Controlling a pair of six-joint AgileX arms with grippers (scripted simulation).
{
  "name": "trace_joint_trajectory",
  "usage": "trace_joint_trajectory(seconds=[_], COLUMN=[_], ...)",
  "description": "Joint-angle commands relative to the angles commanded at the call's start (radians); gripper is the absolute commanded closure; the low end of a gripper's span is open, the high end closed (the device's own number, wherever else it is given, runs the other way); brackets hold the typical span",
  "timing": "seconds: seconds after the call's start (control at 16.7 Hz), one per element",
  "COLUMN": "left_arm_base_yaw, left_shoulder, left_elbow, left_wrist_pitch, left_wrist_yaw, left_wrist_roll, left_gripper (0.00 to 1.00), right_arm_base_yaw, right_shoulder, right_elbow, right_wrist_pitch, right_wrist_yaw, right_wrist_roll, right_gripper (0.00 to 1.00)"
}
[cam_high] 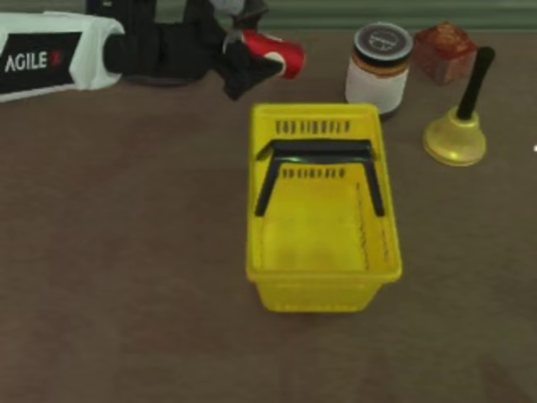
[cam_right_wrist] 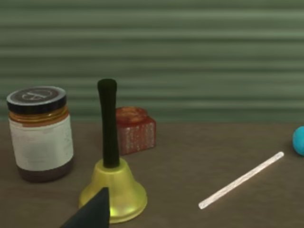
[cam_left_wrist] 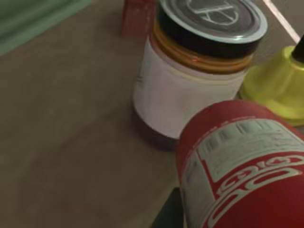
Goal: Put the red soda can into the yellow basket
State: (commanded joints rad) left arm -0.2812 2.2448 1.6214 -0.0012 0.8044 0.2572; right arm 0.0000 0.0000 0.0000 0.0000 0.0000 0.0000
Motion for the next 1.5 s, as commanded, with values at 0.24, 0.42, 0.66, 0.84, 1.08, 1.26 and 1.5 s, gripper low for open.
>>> trace_joint_trajectory(seconds=[0.24,0.42,0.66,0.84,1.08,1.26,1.5], left_arm_base_yaw=[-0.02,-0.03,-0.036,-0.036,-0.027,-0.019,-0.011], left_shoulder=[-0.065,-0.113,-0.148,-0.148,-0.111,-0.031,0.069], left_elbow=[-0.128,-0.197,-0.238,-0.238,-0.245,-0.276,-0.321], left_wrist_pitch=[0.383,0.571,0.672,0.672,0.711,0.83,0.978], left_wrist_yaw=[0.249,0.389,0.473,0.473,0.473,0.474,0.475], left_wrist_roll=[-0.116,-0.177,-0.212,-0.212,-0.21,-0.212,-0.216], left_gripper=[1.0,1.0,1.0,1.0,1.0,1.0,1.0], right_arm_base_yaw=[0.0,0.0,0.0,0.0,0.0,0.0,0.0], right_shoulder=[0.0,0.0,0.0,0.0,0.0,0.0,0.0], right_elbow=[0.0,0.0,0.0,0.0,0.0,0.0,0.0], right_wrist_pitch=[0.0,0.0,0.0,0.0,0.0,0.0,0.0], right_wrist_yaw=[0.0,0.0,0.0,0.0,0.0,0.0,0.0], right_wrist_roll=[0.0,0.0,0.0,0.0,0.0,0.0,0.0], right_gripper=[0.0,0.0,0.0,0.0,0.0,0.0,0.0])
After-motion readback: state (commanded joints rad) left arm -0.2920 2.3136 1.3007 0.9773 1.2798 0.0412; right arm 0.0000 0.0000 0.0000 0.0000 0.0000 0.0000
